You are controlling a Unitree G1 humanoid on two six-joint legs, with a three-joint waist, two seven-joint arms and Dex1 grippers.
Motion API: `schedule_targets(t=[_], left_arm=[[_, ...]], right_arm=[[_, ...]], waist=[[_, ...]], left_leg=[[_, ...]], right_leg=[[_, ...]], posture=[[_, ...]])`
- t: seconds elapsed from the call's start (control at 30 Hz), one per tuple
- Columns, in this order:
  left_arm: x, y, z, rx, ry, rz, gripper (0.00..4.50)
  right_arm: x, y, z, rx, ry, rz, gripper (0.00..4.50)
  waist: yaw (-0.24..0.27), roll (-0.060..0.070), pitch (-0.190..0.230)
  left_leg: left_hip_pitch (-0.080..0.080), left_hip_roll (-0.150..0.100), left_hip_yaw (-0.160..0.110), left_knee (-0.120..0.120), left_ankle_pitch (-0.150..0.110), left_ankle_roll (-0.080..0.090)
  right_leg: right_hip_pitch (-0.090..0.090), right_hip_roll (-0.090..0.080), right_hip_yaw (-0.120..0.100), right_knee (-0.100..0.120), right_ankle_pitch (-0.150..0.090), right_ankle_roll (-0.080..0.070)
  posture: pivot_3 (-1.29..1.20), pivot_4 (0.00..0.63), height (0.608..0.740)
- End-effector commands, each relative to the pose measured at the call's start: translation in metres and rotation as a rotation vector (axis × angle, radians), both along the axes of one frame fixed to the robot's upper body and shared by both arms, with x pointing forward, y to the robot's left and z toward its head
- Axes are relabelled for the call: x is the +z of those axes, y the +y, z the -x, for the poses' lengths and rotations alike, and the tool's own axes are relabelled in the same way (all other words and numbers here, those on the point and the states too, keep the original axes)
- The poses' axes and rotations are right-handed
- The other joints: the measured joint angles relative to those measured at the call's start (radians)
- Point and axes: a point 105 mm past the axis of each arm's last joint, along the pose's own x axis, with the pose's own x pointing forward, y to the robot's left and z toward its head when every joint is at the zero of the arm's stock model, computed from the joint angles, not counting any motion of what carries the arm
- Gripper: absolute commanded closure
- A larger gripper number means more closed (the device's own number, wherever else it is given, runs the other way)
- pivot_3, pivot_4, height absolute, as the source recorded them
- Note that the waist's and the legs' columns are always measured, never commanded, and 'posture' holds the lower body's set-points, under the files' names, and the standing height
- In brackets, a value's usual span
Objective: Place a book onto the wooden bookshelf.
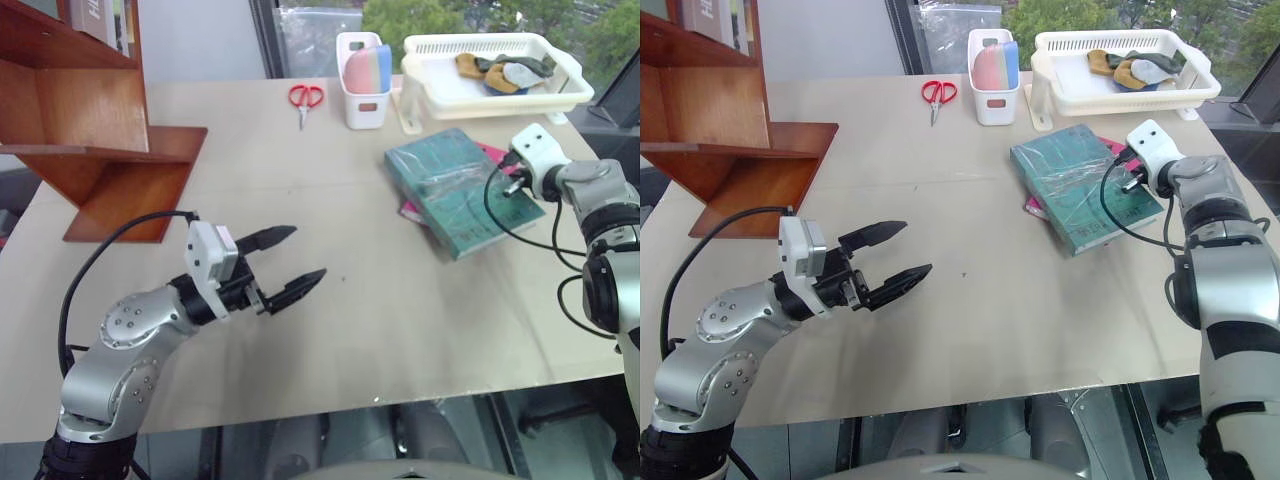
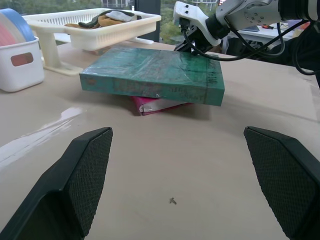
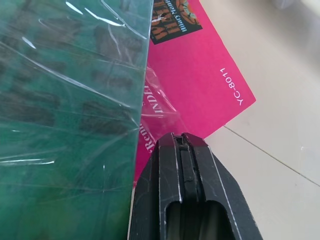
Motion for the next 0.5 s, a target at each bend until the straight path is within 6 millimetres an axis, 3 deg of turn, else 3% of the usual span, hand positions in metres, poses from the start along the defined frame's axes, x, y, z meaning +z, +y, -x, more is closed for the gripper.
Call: schedule_targets(t=[0.03, 0.17, 0.5], left_arm=[[0.01, -0.003, 0.004, -0.011, -0.041, -0.006, 0.0], [0.008, -0.008, 0.001, -0.042, -0.033, -0.003, 0.0], [0.011, -0.006, -0.005, -0.053, -0.04, -0.008, 0.0]], right_arm=[[0.035, 0.001, -0.006, 0.012, -0.117, -0.009, 4.46], [0.013, 0.002, -0.003, 0.039, -0.056, 0.049, 4.46], [-0.014, 0.0, -0.001, -0.017, -0.016, 0.049, 4.46]], waist=[[0.0, 0.0, 0.0], [0.0, 0.0, 0.0], [0.0, 0.0, 0.0]], left_leg=[[0.0, 0.0, 0.0, 0.0, 0.0, 0.0], [0.0, 0.0, 0.0, 0.0, 0.0, 0.0], [0.0, 0.0, 0.0, 0.0, 0.0, 0.0]], right_leg=[[0.0, 0.0, 0.0, 0.0, 0.0, 0.0], [0.0, 0.0, 0.0, 0.0, 0.0, 0.0], [0.0, 0.0, 0.0, 0.0, 0.0, 0.0]], posture=[[0.0, 0.15, 0.74], [0.0, 0.15, 0.74], [0.0, 0.15, 0.74]])
